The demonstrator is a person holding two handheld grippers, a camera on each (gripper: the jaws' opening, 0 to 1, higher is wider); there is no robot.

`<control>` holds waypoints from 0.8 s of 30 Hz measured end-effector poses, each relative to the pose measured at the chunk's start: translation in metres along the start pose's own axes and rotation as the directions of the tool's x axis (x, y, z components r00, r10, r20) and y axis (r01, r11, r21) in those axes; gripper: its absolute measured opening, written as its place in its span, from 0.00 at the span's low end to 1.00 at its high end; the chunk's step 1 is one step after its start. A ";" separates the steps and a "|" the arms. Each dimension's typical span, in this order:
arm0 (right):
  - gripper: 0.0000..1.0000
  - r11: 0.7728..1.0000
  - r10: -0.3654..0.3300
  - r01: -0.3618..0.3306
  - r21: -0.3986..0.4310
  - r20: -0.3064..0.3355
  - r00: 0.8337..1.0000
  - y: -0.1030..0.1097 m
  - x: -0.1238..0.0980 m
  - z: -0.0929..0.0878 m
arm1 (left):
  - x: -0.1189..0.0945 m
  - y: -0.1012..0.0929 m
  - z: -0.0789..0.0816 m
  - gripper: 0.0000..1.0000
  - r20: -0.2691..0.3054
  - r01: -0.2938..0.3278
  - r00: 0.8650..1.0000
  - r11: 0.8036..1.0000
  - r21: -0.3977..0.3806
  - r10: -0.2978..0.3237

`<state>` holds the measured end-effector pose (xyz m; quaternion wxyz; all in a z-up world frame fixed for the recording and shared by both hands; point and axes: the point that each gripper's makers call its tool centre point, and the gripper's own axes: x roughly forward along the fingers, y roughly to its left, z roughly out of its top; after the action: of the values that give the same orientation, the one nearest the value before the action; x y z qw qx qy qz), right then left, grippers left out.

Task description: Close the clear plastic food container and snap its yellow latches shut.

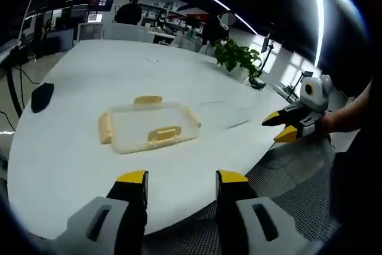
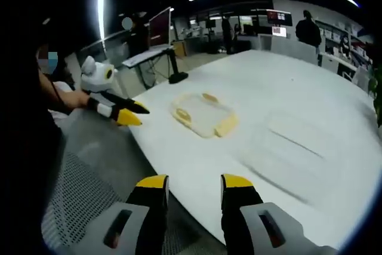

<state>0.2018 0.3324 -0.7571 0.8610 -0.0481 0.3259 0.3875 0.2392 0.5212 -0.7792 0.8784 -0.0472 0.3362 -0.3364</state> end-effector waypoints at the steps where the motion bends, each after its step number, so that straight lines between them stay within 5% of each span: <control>1: 0.34 1.000 0.012 -0.012 0.004 -0.006 1.000 0.002 0.000 -0.002 | 0.000 0.000 0.001 0.45 0.004 -0.005 1.000 1.000 0.003 0.005; 11: 0.35 1.000 0.023 -0.022 0.012 -0.010 1.000 0.003 0.000 -0.001 | -0.002 0.001 0.006 0.45 0.027 -0.002 1.000 1.000 0.001 0.002; 15: 0.35 0.999 0.028 -0.028 0.025 -0.006 1.000 0.002 0.000 0.001 | -0.003 0.006 0.011 0.45 0.051 -0.007 0.999 0.997 -0.076 0.011; 24: 0.35 0.999 0.050 -0.050 0.013 0.017 0.999 0.007 -0.001 0.015 | -0.004 0.004 0.013 0.44 0.047 -0.001 0.999 0.999 -0.038 0.003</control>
<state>0.2048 0.3416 -0.7437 0.8541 -0.0310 0.3224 0.4070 0.2475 0.5244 -0.7680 0.8854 -0.0714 0.3219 -0.3277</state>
